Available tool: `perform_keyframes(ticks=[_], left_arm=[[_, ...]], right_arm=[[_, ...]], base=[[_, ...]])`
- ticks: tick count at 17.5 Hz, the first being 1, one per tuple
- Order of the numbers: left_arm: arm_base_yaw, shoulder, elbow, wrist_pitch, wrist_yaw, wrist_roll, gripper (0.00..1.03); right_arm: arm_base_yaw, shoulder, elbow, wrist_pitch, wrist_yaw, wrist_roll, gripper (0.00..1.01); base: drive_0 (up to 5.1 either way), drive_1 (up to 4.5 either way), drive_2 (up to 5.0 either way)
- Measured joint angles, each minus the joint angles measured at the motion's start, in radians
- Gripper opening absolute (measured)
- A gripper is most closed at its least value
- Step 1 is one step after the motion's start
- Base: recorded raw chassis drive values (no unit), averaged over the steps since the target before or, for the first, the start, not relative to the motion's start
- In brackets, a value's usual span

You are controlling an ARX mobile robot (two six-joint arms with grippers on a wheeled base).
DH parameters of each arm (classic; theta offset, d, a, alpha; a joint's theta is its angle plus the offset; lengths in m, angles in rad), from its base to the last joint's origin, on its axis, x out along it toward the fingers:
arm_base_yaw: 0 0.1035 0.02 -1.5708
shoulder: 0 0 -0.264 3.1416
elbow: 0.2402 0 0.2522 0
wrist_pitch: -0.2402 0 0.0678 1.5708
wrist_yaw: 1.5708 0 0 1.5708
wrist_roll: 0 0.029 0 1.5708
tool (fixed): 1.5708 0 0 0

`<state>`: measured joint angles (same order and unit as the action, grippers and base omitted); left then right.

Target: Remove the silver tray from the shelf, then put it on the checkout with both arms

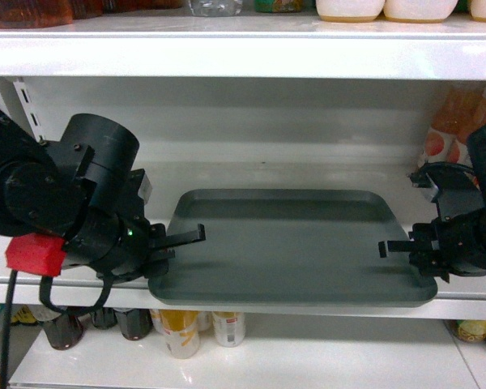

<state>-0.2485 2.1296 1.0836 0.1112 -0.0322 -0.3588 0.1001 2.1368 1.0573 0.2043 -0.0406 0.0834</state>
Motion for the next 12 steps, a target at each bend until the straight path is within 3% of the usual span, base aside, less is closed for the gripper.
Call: perform_keyframes(ticks=[7, 12], left_arm=[[-0.046, -0.387, -0.275, 0.043, -0.105, 0.027, 0.03], [-0.132, -0.654, -0.473, -0.005, -0.217, -0.011, 0.03]], right_arm=[[-0.004, -0.394, -0.312, 0.087, -0.069, 0.029, 0.02], [-0.01, -0.656, -0.52, 0.082, -0.121, 0.034, 0.02]], base=[[0.0, 0.0, 0.0], [0.0, 0.0, 0.0]])
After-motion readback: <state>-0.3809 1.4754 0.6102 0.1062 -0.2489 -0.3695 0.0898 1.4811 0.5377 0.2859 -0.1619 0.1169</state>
